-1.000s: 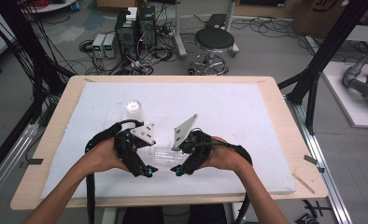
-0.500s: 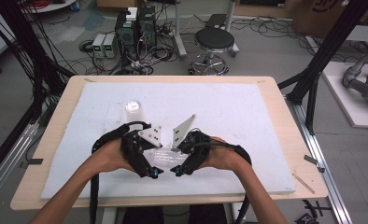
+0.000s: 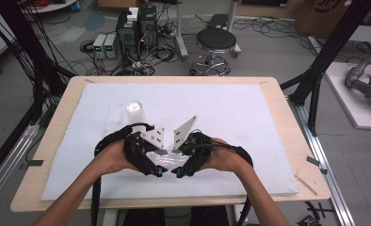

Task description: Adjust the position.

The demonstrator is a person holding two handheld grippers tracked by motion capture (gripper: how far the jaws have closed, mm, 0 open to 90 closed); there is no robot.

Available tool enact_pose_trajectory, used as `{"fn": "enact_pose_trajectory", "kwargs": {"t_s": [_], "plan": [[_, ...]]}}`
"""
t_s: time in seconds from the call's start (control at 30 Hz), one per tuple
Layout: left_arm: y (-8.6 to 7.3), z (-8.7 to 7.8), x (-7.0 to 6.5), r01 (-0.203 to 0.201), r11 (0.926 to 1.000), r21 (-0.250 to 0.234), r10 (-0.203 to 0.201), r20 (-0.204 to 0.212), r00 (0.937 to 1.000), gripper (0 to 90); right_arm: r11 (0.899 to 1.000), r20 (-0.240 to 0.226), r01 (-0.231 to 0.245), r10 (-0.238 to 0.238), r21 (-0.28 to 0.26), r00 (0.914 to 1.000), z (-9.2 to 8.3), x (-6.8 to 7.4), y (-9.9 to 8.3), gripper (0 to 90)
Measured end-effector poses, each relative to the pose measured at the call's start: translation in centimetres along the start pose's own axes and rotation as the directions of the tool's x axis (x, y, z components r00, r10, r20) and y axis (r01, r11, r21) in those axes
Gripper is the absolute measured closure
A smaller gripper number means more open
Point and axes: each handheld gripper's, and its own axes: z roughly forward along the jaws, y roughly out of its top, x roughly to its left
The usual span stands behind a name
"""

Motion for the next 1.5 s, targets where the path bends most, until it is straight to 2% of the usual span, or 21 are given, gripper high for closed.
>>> {"fn": "enact_pose_trajectory", "kwargs": {"t_s": [0.13, 0.2, 0.27, 0.33, 0.57, 0.7, 0.77, 0.8, 0.9, 1.1, 1.17, 1.23, 1.3, 1.37, 1.4, 1.43, 1.47, 1.5], "plan": [[0.0, 0.0, 0.0, 0.0, 1.0, -0.001, 0.0, 0.0, 1.0, 41.6, 1.0, 0.001, 0.0, 0.0, 0.001, 1.0, 0.0, 0.0, 0.0, 33.4], [0.0, 0.0, 0.0, -0.004, 1.0, -0.002, 0.004, 0.002, 1.0, 41.6, 1.0, -0.003, 0.003, -0.003, -0.01, 1.0, 0.1, 0.0, -0.1, 27.5], [-0.1, -0.1, 0.0, -0.005, 1.0, -0.007, 0.005, -0.004, 1.0, 41.5, 1.0, 0.009, 0.002, -0.001, -0.023, 1.0, 0.2, 0.1, -0.2, 16.5], [-0.1, -0.1, 0.0, -0.004, 1.0, -0.006, 0.004, -0.006, 1.0, 41.6, 0.999, 0.008, -0.002, 0.002, -0.035, 1.0, 0.2, 0.0, -0.2, 14.6], [-0.2, 0.0, 0.0, -0.004, 1.0, -0.003, 0.004, -0.001, 1.0, 41.5, 0.999, 0.008, -0.004, 0.004, -0.04, 1.0, 0.1, -0.1, -0.2, 13.7], [-0.3, 0.2, 0.1, -0.004, 1.0, 0.003, 0.004, -0.004, 1.0, 41.5, 0.997, 0.014, 0.0, 0.001, -0.071, 0.9999, -0.2, -0.2, -0.2, 13.7], [-0.5, 0.5, 0.2, 0.003, 1.0, 0.001, -0.003, -0.002, 1.0, 41.5, 0.994, 0.02, -0.005, 0.007, -0.105, 0.9998, -0.7, -0.3, -0.2, 13.7], [-0.6, 0.7, 0.2, 0.008, 1.0, 0.002, -0.008, -0.001, 1.0, 41.4, 0.99, 0.018, -0.013, 0.015, -0.141, 0.9997, -1.3, -0.3, -0.2, 13.7], [-1.0, 1.0, 0.4, 0.019, 0.9998, -0.003, -0.019, -0.002, 0.9998, 41.4, 0.985, 0.026, -0.006, 0.01, -0.171, 0.9996, -1.8, -0.4, -0.2, 13.7], [-1.9, 0.8, 0.6, 0.036, 0.9966, -0.075, -0.037, -0.016, 0.9992, 41.4, 0.975, 0.046, -0.01, 0.021, -0.22, 0.9987, -2.9, -0.5, -0.5, 13.7], [-2.5, 0.7, 0.6, 0.033, 0.9909, -0.13, -0.035, -0.013, 0.9993, 41.4, 0.967, 0.052, -0.013, 0.027, -0.254, 0.9983, -3.2, -0.4, -0.8, 13.7], [-3.1, 0.7, 0.6, 0.029, 0.9846, -0.172, -0.033, -0.017, 0.9993, 41.4, 0.955, 0.057, -0.014, 0.033, -0.298, 0.9978, -3.6, -0.3, -1.1, 13.7], [-4.0, 0.8, 0.7, 0.046, 0.9707, -0.236, -0.05, -0.012, 0.9987, 41.4, 0.945, 0.062, -0.012, 0.034, -0.327, 0.9975, -3.8, -0.2, -1.4, 13.7], [-4.8, 1.0, 0.9, 0.059, 0.9592, -0.277, -0.064, -0.011, 0.9979, 41.5, 0.931, 0.066, -0.015, 0.042, -0.364, 0.997, -4.1, -0.1, -1.8, 13.7], [-5.3, 1.1, 0.9, 0.071, 0.9522, -0.297, -0.078, -0.013, 0.9969, 41.5, 0.916, 0.065, -0.015, 0.045, -0.401, 0.9969, -4.4, 0.0, -2.2, 13.7], [-5.7, 1.2, 0.9, 0.077, 0.9439, -0.321, -0.086, -0.013, 0.9963, 41.5, 0.916, 0.065, -0.015, 0.045, -0.401, 0.9969, -4.4, 0.0, -2.2, 13.7], [-6.5, 1.3, 0.9, 0.095, 0.9158, -0.39, -0.107, -0.01, 0.9942, 41.5, 0.903, 0.061, -0.022, 0.053, -0.429, 0.9967, -4.5, 0.1, -2.6, 13.7], [-6.5, 1.3, 0.9, 0.095, 0.9158, -0.39, -0.107, -0.01, 0.9942, 41.5, 0.903, 0.061, -0.022, 0.053, -0.429, 0.9967, -4.5, 0.1, -2.6, 13.7]]}}
